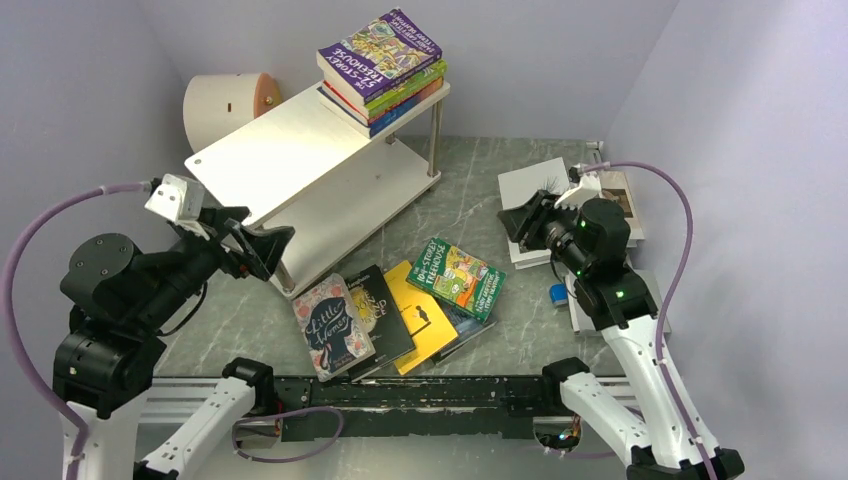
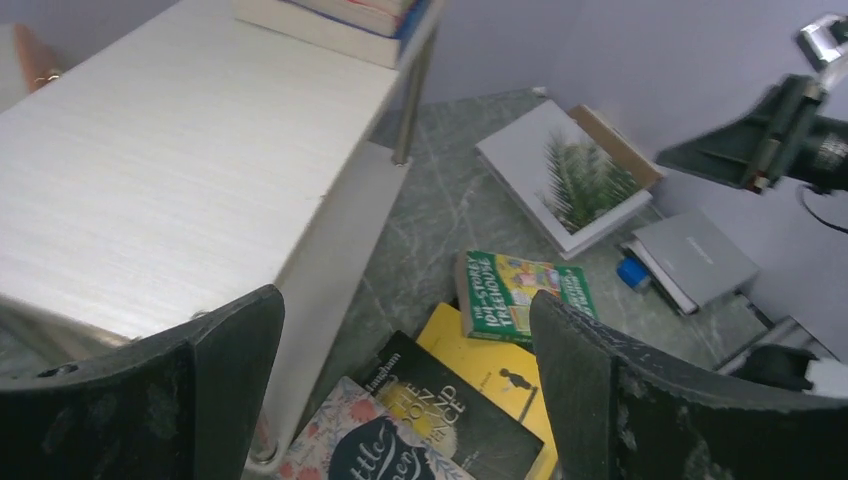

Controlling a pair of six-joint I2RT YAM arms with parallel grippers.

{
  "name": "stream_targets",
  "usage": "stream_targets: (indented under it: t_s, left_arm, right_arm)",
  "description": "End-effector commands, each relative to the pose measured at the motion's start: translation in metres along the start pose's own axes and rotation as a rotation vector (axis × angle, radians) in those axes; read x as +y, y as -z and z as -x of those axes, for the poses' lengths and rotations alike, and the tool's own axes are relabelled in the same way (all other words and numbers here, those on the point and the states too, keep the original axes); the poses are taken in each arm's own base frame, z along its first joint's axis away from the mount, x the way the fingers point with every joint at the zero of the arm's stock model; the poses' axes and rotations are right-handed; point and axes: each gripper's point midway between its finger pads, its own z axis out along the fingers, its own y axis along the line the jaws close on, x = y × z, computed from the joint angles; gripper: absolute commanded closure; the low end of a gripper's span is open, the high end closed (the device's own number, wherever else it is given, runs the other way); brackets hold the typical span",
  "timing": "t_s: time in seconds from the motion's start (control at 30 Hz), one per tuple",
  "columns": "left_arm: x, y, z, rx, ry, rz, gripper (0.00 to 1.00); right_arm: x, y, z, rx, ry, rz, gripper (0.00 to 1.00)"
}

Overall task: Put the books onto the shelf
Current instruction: Pick up the book from the center of the board.

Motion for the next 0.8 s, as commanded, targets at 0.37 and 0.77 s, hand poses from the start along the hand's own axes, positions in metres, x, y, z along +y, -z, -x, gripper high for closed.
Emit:
stream_targets:
  t_s: [0.37,0.77]
  left_arm:
    - [-0.076,0.008,-0.039,0.009,-0.039,-0.525,0.03]
    - [-0.080,-0.030,-0.082,0.131,0.006,-0.668,0.05]
  right_arm:
    - [0.027,-0.002,-0.041,-0.031,-0.175,0.258,0.42]
    - [0.026,0.000,-0.168,0.379,-0.283,0.437,0.31]
